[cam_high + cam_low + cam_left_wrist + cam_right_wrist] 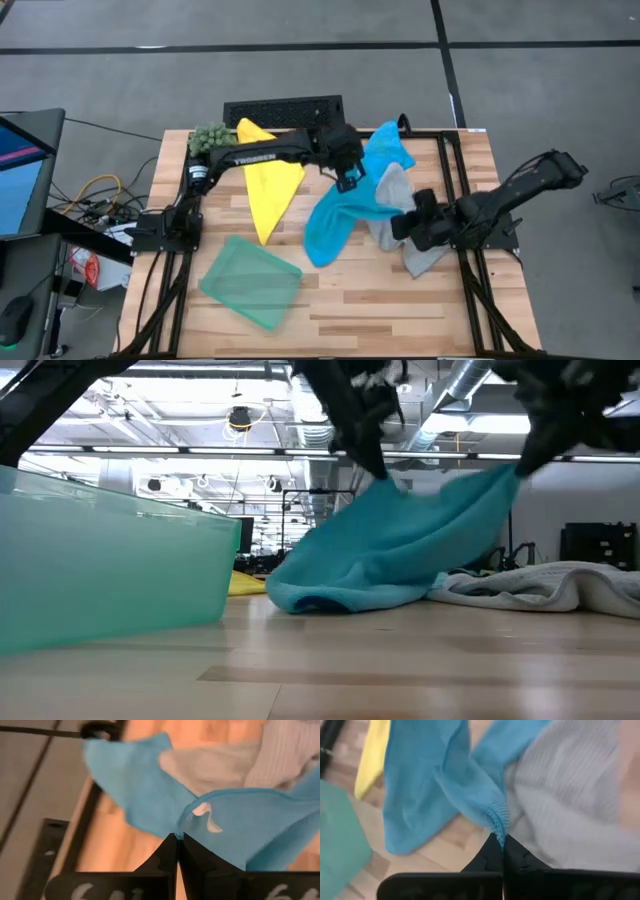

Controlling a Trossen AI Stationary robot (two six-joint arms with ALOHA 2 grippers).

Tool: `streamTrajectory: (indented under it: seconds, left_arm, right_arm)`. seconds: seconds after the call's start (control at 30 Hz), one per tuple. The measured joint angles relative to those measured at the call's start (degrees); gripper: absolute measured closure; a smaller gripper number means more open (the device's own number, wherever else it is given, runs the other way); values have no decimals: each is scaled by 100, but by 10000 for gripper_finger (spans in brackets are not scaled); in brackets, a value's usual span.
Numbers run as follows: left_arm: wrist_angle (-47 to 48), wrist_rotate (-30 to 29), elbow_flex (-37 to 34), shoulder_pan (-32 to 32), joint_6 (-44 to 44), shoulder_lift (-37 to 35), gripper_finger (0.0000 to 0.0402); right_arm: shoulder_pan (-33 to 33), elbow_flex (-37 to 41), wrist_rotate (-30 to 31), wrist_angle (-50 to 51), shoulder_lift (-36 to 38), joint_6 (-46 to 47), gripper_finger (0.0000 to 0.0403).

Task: Fold microfiber towels
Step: Fold the left blue towel

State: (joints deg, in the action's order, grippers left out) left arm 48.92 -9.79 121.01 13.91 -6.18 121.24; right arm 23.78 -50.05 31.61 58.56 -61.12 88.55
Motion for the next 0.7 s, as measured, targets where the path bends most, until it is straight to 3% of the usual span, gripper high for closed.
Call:
streamTrajectory:
  seconds: [0.27, 0.4, 0.7]
  left_arm:
    - [1332, -621, 1378, 33, -54, -326, 400]
    - [1695, -920, 1335, 33, 65, -719, 400]
    - [2321, -973, 1318, -71, 859, -1388, 400]
  right_arm:
    - [-655, -1329, 437, 1072, 103, -1631, 401]
    - [-858, -1797, 723, 1441, 83, -2226, 401]
    - [-1077, -2379, 169, 1405, 87, -3860, 399]
